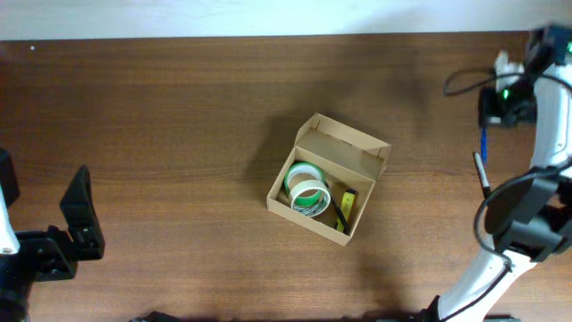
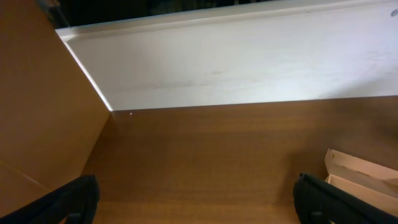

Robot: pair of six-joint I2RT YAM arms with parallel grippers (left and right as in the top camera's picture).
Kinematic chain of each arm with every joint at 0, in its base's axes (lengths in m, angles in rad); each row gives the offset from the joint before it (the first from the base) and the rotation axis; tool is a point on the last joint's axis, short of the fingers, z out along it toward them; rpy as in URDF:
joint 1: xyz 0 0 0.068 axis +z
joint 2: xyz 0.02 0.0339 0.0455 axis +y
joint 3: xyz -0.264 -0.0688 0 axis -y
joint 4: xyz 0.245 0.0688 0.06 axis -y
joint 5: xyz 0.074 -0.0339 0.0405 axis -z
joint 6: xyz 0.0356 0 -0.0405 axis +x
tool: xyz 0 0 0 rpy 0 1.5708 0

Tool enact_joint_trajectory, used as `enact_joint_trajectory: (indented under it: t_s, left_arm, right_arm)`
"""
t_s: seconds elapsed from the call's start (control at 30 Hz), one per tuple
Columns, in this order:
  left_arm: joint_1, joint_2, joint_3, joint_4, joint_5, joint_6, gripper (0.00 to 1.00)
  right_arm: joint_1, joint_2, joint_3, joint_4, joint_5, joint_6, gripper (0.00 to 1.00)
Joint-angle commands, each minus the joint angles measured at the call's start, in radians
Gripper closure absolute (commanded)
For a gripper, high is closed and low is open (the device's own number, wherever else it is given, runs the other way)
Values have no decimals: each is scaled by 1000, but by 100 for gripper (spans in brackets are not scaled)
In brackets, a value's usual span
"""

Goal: Pack container
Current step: 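Carry blue pen over the box and lower it inside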

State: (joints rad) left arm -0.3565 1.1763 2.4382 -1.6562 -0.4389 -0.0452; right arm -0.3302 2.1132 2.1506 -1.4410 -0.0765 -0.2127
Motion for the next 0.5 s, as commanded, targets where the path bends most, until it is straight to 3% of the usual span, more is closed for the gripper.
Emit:
enact_joint_trajectory:
  t_s: [0.0,0.2,0.47]
  left_arm:
    - [6,6,-4,2,-14,19,0]
    - [6,6,-4,-13,-15,19,0]
    - [6,6,-4,-31,-14,19,0]
  right_arm:
    - [122,-60,197,-89,-67,12,96]
    - [441,-60,378,-224,-149,-23,96]
    - [812,-57,298,-258,-129,-42,96]
